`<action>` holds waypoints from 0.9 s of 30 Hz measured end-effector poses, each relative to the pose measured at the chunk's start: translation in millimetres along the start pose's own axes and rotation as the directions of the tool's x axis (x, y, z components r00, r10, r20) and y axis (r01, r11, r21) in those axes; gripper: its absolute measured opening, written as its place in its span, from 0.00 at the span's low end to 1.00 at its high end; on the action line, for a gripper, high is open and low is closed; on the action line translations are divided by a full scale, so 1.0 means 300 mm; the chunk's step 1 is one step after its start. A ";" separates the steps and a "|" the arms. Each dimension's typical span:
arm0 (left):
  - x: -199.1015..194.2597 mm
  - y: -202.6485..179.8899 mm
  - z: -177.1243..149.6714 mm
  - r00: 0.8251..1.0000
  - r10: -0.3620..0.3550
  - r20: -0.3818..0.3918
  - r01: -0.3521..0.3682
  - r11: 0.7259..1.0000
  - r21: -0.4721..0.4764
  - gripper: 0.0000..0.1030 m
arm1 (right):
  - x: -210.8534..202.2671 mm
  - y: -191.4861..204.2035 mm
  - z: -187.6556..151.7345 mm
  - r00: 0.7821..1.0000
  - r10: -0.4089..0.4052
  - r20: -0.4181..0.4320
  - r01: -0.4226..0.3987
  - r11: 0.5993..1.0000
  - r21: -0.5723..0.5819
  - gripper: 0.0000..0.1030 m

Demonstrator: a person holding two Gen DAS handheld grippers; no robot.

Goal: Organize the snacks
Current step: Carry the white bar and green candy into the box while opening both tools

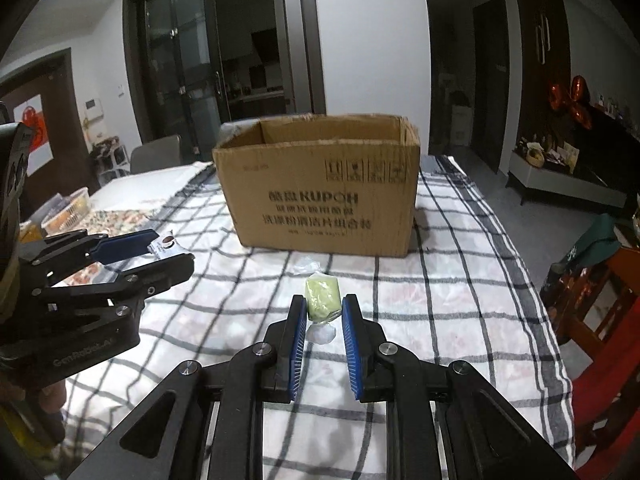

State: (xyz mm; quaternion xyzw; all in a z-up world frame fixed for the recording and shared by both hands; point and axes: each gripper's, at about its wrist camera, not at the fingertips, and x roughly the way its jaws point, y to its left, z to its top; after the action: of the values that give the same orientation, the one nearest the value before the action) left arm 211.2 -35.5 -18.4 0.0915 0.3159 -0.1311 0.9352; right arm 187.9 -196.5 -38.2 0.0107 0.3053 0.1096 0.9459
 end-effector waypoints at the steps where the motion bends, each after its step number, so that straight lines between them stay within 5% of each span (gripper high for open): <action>1: -0.012 -0.004 0.008 1.000 0.004 0.008 -0.004 1.000 0.002 0.45 | -0.008 0.000 0.007 1.000 0.002 0.008 -0.002 1.000 0.001 0.19; 27: 0.000 0.117 0.396 0.988 0.017 0.156 -0.009 0.998 -0.055 0.44 | 0.015 -0.068 0.422 0.986 0.015 0.165 -0.012 1.000 -0.017 0.19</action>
State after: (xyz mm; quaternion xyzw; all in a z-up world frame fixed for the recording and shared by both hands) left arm 289.2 -32.3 77.8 0.0578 0.2444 -0.1233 0.9601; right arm 269.0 -209.6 60.4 0.0141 0.2249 0.1173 0.9672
